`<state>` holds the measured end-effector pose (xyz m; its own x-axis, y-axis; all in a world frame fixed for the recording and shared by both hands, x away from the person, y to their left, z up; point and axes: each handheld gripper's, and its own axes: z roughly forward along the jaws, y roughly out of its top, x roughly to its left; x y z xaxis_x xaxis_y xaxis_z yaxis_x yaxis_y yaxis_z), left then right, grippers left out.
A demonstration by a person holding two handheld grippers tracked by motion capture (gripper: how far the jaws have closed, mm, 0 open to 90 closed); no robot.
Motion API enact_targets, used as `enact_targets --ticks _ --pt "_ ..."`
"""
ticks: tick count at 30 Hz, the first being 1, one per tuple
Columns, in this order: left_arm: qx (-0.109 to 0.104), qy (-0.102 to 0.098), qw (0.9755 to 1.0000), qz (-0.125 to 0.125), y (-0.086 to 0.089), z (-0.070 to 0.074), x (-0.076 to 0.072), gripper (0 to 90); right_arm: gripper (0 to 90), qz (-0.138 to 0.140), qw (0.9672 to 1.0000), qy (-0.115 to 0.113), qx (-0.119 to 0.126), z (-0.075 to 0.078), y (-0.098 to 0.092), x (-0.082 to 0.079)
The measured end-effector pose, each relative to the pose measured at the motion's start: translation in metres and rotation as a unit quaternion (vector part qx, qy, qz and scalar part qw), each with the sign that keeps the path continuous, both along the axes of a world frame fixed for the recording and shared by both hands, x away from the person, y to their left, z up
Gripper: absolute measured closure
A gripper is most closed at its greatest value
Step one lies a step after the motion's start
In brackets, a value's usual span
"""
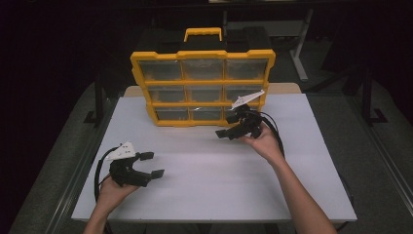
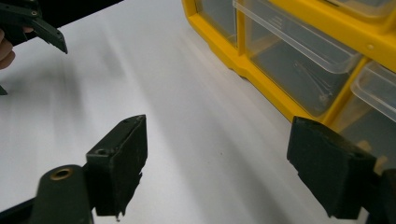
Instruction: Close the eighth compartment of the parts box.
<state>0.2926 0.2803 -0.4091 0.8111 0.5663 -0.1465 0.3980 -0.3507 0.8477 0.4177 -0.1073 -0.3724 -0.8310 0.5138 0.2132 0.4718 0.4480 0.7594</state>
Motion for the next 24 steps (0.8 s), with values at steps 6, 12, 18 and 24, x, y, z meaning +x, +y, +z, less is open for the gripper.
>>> enact_targets --ticks 6,12,18,24 --pt "0.002 -0.001 1.0000 0.007 0.001 0.000 0.000 16.4 16.5 -0.008 1.0000 -0.003 0.004 0.000 -0.010 -0.006" --pt "0.005 -0.001 0.9999 0.010 0.001 0.000 0.000 15.5 14.2 -0.017 0.9998 -0.004 0.006 -0.002 -0.020 -0.013" --pt "0.009 0.001 0.9999 0.011 0.002 0.000 0.000 15.0 13.8 -0.023 0.9997 -0.007 0.009 -0.004 -0.030 -0.019" --pt "0.009 0.002 0.9999 0.011 0.002 -0.001 0.000 14.8 13.8 -0.031 0.9994 -0.011 0.008 -0.005 -0.040 -0.024"
